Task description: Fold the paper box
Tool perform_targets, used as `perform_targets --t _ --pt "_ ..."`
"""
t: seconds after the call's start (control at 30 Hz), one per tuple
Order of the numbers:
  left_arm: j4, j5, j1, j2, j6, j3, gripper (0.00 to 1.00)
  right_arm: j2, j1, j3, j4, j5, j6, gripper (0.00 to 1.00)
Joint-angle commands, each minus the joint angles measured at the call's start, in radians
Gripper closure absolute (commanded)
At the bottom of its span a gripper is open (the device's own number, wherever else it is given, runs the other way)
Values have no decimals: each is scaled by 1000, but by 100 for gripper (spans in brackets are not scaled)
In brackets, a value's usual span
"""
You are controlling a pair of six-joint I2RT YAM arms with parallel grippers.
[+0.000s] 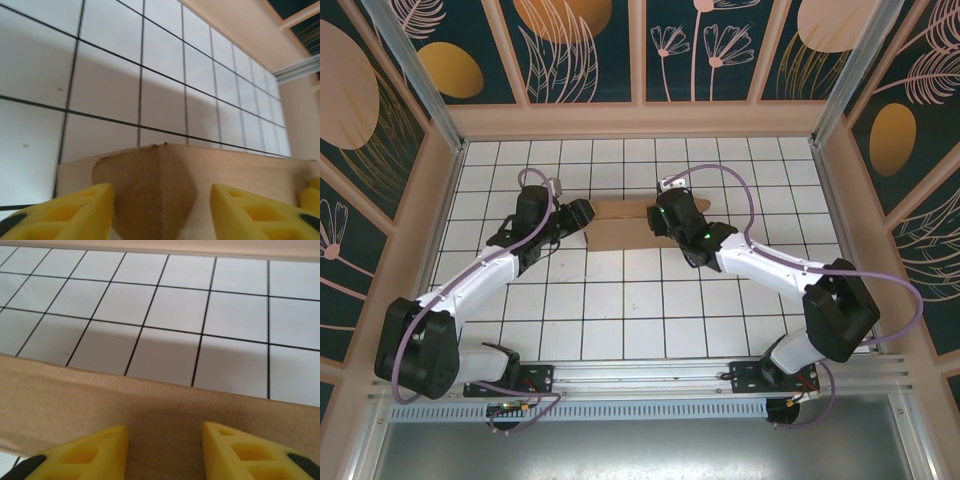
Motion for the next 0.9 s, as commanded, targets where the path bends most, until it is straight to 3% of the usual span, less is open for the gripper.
perform_targets --t 0.0,0.27,0.43,0.5,0.57,0.67,0.87 --pt "-126 -111 -8 -65 176 55 44 -6 -6 5 -167 -163 -18 56" --pt "-48 -145 -8 -154 388 64 40 -46 -55 151 -199 -277 -87 47" --pt "96 -109 -8 -248 574 -7 38 -149 -160 145 -102 -387 -153 47" --pt "147 -35 -8 -297 732 -62 38 -205 -181 82 -5 -465 -242 48" --pt "197 -101 -8 -329 782 -103 43 -292 -172 -29 138 -500 -344 52" --pt "156 -95 -8 -340 981 -96 47 -400 -170 -184 330 -551 -461 56" --pt "82 68 1 -342 1423 -134 44 -470 -170 -256 332 -600 -673 55"
